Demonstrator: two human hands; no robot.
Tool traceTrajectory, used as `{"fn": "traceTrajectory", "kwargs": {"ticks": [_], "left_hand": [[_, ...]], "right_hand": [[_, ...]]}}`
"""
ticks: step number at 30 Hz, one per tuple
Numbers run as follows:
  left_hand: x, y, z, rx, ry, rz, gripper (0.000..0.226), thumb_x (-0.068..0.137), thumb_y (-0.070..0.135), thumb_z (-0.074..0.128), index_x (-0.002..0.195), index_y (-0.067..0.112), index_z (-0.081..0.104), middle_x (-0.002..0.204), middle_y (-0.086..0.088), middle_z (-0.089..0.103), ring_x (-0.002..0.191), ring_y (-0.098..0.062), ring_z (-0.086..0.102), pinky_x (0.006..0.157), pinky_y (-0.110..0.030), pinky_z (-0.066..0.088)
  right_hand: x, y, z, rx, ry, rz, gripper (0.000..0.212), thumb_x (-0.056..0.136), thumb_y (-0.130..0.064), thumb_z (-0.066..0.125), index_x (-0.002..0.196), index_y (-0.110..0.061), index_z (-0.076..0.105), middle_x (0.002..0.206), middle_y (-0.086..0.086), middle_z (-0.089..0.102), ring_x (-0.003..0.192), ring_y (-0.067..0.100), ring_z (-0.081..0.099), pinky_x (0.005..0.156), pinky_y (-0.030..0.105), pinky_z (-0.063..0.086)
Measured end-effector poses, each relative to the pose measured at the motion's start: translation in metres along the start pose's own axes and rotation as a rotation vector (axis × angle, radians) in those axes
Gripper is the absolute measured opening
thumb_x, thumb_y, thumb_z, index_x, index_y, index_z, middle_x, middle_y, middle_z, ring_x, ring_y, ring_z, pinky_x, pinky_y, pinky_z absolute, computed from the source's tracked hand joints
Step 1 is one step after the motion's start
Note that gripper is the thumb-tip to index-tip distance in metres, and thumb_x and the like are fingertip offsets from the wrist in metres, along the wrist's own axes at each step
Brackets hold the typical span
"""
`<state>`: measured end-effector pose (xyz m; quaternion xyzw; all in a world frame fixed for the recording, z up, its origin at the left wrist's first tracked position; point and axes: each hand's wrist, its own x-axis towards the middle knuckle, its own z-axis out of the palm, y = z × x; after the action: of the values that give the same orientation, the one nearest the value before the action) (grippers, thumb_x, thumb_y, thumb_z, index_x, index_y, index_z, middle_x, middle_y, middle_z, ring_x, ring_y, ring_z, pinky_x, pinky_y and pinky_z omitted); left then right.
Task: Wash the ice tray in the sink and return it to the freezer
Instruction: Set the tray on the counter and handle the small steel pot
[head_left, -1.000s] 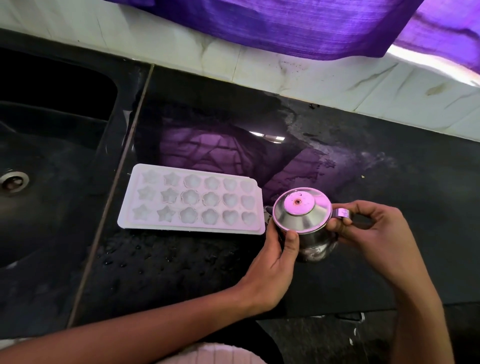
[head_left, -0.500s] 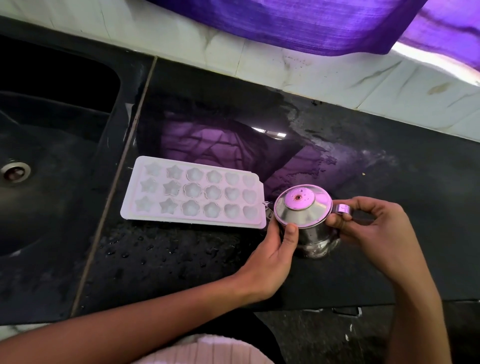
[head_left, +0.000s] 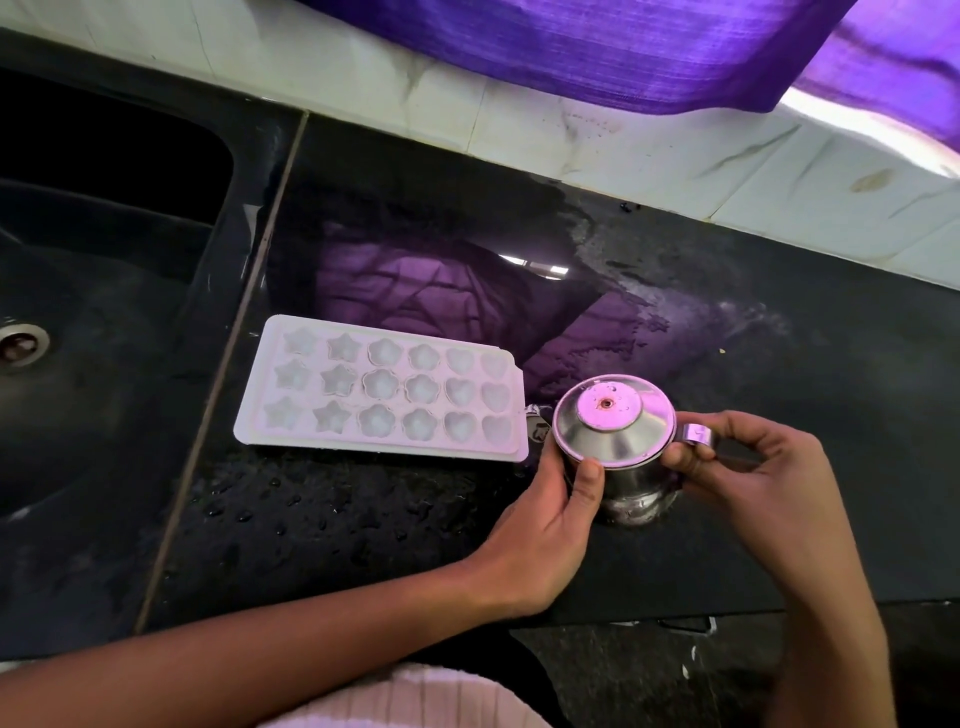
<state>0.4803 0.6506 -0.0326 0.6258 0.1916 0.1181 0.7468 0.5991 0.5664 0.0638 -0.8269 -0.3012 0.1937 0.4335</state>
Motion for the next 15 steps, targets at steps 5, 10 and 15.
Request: {"fn": "traceTrajectory", "kwargs": {"ticks": [5,10,15], "left_hand": [[-0.003,0.012,0.003,0.078,0.060,0.091,0.045,0.096,0.048,0.028,0.136,0.050,0.007,0.131,0.052,0.014,0.123,0.033,0.013,0.106,-0.002,0.011],[0.000,0.013,0.003,0.091,0.096,0.169,0.071,0.092,0.057,0.027,0.152,0.026,0.006,0.156,0.018,0.018,0.144,0.002,0.013,0.121,-0.037,0.013],[0.006,0.016,-0.002,0.048,0.130,0.163,0.072,0.091,0.057,0.028,0.152,0.025,0.008,0.155,0.019,0.020,0.142,0.006,0.015,0.120,-0.034,0.015]], "right_hand": [[-0.003,-0.003,-0.001,0.117,0.001,-0.036,0.022,0.057,-0.020,0.072,0.072,-0.036,0.076,0.071,-0.008,0.073,0.065,0.000,0.065,0.063,0.016,0.056],[-0.003,-0.006,0.000,0.195,0.053,-0.038,0.021,0.057,-0.021,0.072,0.071,-0.037,0.075,0.069,-0.014,0.072,0.065,0.000,0.066,0.059,0.012,0.053],[0.003,-0.010,0.005,0.216,0.075,-0.032,0.022,0.060,-0.015,0.069,0.069,-0.035,0.075,0.067,-0.013,0.071,0.063,0.001,0.066,0.057,0.013,0.052]]}}
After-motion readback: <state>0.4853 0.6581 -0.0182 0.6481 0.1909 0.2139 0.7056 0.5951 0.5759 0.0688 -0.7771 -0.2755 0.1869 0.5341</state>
